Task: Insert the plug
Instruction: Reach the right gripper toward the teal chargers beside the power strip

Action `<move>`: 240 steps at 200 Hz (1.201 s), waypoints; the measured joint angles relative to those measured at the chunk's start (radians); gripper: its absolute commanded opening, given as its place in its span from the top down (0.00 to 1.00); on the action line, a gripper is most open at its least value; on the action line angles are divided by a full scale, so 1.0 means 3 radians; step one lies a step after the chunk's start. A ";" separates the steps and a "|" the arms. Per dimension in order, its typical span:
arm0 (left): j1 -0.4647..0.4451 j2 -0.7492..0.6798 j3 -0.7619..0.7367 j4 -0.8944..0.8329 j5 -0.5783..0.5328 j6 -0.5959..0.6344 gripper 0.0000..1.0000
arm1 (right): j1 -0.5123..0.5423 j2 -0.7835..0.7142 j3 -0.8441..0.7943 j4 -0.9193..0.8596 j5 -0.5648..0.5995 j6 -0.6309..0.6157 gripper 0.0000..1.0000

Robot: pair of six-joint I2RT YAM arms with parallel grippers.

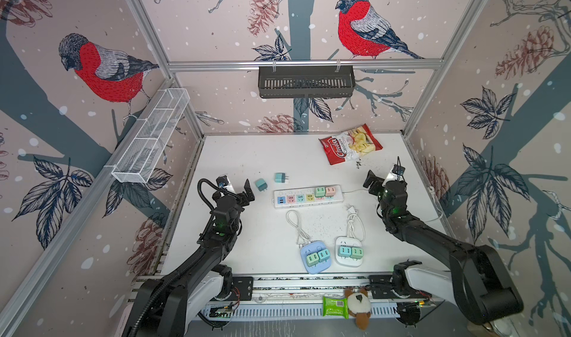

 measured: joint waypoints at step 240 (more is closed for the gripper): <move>0.0090 0.0244 0.0145 0.0072 -0.0357 -0.0146 0.02 | 0.1878 0.3797 0.4913 -0.2527 -0.0969 -0.0633 0.14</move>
